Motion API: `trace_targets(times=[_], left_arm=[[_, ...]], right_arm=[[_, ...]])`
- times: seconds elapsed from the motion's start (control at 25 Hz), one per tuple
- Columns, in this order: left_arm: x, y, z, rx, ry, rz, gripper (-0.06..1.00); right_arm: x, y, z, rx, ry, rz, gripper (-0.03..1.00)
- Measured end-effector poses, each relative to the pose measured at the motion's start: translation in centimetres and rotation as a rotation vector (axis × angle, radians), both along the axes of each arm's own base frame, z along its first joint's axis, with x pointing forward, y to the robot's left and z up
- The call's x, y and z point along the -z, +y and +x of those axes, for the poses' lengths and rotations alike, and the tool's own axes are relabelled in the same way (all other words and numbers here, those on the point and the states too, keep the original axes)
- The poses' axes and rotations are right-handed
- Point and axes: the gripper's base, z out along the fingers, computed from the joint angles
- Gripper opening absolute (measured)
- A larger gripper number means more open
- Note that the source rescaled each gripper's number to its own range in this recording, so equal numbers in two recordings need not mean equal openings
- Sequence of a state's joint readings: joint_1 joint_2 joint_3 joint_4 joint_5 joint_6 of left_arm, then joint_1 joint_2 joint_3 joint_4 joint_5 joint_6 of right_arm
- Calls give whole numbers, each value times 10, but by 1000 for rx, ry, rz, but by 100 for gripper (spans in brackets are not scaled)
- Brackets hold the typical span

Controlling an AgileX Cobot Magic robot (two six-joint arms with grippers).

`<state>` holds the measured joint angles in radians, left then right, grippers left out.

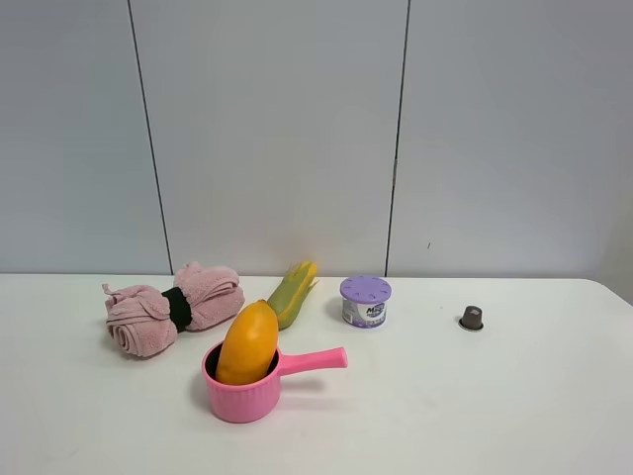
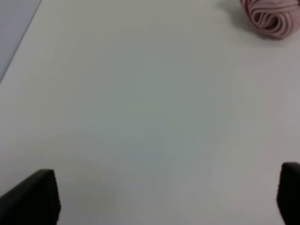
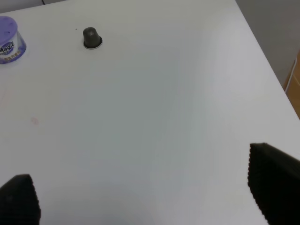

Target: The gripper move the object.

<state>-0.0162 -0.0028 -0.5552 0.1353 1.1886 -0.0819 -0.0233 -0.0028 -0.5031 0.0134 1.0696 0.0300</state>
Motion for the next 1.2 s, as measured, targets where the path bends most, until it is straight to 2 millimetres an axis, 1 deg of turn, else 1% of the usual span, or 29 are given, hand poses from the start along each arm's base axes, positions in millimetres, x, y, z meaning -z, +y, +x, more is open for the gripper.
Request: trace_targets(times=[0.12,0.6,1.2], left_arm=[[-1,-3,3,19,-36,-21,84],[1,-8,9,59,-79,-69,84],[3,-9,11,82,-89,-56,84]], right_arm=[[0,0,0,0,0,0,100],[0,0,0,0,0,0,100],[0,0,0,0,0,0,100]])
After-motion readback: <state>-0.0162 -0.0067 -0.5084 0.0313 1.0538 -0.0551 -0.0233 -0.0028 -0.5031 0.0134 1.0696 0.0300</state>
